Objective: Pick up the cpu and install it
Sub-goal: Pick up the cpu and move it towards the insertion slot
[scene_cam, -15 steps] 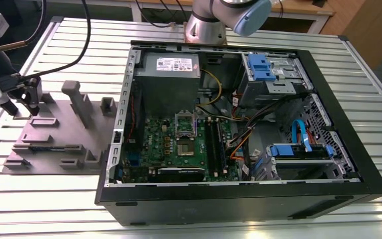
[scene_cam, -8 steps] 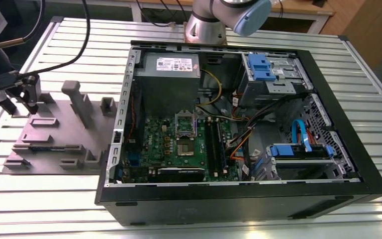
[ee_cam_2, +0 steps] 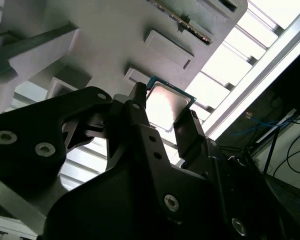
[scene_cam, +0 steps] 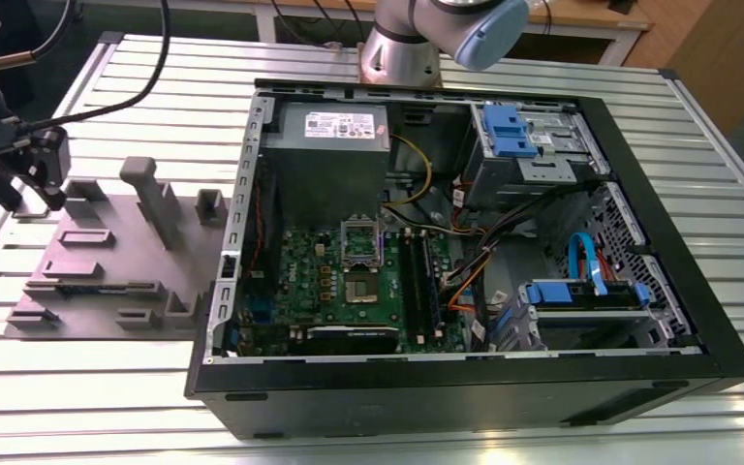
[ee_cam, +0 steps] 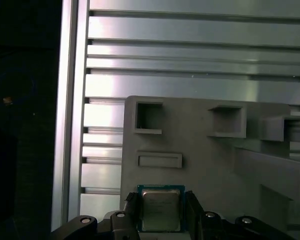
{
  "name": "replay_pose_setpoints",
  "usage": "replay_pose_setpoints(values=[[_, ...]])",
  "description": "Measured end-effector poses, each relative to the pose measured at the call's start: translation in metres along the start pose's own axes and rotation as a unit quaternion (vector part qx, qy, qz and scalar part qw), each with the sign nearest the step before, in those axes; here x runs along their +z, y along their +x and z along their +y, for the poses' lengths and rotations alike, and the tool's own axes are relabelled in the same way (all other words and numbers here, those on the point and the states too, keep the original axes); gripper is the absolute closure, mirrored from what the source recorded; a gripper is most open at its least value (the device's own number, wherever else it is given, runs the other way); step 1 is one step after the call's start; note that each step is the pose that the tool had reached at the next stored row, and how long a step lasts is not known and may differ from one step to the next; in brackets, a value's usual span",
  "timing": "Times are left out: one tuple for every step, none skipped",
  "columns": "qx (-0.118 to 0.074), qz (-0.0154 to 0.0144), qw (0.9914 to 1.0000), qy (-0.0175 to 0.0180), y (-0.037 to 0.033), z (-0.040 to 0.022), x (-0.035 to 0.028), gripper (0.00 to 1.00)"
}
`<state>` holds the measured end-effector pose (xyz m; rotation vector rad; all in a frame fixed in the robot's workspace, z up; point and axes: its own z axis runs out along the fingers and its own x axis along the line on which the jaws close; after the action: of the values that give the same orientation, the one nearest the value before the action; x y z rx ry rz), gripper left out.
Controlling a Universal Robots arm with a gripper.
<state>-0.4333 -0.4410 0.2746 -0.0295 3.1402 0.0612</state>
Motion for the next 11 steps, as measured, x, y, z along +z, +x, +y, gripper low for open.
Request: replay_pose_setpoints(values=[[0.0,0.0,1.0,0.0,0.0,0.0001,-0.0022,0.53],[0.0,0.0001,1.0,0.0,0.0,0.0002,-0.0041,0.53],[0.0,0.0,1.0,0.0001,0.0,0.0002,-0.005,0.53],[0.0,0.0,1.0,0.0,0.0,0.0002,-0.0062,0.53],[0.0,0.0,1.0,0.0,0.0,0.0003,-0.0079,0.53],[0.0,0.0,1.0,0.0,0.0,0.0003,-0.0091,0.53],[0.0,0.0,1.0,0.0,0.0,0.0004,-0.0101,0.53],[0.0,0.0,1.0,0.0,0.0,0.0005,-0.0116,0.53],[0.0,0.0,1.0,0.0,0.0,0.0005,-0.0133,0.53],[0.0,0.0,1.0,0.0,0.0,0.0006,-0.0151,0.53],[0.0,0.0,1.0,0.0,0.0,0.0007,-0.0171,0.53]])
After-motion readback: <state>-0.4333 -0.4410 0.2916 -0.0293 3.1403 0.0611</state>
